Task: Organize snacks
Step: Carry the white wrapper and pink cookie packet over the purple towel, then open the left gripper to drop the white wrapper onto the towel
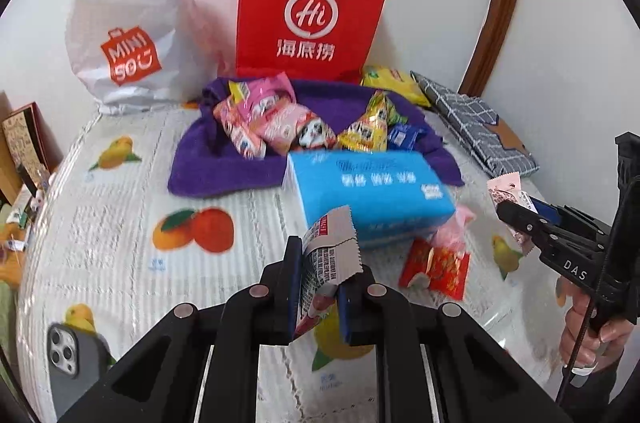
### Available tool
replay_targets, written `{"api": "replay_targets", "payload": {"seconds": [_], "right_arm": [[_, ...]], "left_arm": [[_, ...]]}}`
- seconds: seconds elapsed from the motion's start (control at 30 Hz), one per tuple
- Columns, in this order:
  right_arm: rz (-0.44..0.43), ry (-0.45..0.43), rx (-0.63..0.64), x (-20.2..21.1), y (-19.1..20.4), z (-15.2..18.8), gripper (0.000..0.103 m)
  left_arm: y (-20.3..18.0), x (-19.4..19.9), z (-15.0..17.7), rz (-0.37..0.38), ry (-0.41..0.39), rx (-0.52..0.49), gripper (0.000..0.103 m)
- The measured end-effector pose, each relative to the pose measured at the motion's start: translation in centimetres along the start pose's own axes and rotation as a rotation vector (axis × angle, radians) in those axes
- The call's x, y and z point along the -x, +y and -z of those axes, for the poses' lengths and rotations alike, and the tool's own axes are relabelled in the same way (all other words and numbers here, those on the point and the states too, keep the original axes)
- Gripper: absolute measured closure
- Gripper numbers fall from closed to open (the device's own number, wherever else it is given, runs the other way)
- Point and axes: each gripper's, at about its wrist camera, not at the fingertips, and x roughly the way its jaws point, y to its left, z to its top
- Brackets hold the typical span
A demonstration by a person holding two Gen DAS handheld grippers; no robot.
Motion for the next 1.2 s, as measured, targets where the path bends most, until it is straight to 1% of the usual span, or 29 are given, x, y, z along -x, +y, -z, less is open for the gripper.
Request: {"api": "replay_targets", "payload": {"seconds": [0.07, 0.17, 0.33, 0.43, 0.6, 0.73, 0.83, 1.07, 1.13, 1.2], "right_arm": [[0.009, -0.006, 0.004, -0.1, 0.1, -1.5, 0.066], [-0.004, -0.018, -0.003, -0.3, 0.0, -4.0, 0.066], [-0.010, -0.066, -0.004, -0.9, -0.2, -8.8, 0.066], [-0.042, -0.076, -0.011, -1.8, -0.1, -12.1, 0.066], [-0.031, -0.096, -0.005, -3.5, -0.1, -16.1, 0.066], [-0.036, -0.095, -0.016, -5.2, -0.4, -17.7, 0.066], [-0.035, -0.082, -0.028, -6.6, -0.8, -18.3, 0.066], [-0.038, -0.031, -0.073, -9.9, -2.6, -18.0, 0.066], [-0.025, -0.004, -0.077, -10.8, -3.1, -18.0, 0.066], [-0.019, -0.003, -0.076, -11.1, -3.5, -17.9, 0.066]], "left_arm": [[-0.1, 0.1, -1.4, -0.009, -0.010, 0.000, 0.088], [-0.4, 0.3, -3.9, -0.021, -0.029, 0.000, 0.088], [-0.7, 0.3, -8.6, -0.044, -0.066, 0.002, 0.088], [-0.6, 0.1, -10.7, -0.065, -0.089, 0.003, 0.088], [0.4, -0.7, -13.9, -0.073, -0.119, 0.032, 0.088], [1.0, -2.3, -15.6, -0.074, -0.118, 0.051, 0.088], [1.4, -3.7, -16.5, -0.071, -0.104, 0.065, 0.088], [1.8, -6.5, -17.5, -0.049, -0.079, 0.079, 0.088], [2.0, -7.1, -17.7, -0.043, -0.075, 0.088, 0.088], [2.1, -7.6, -18.0, -0.039, -0.070, 0.095, 0.088]]}}
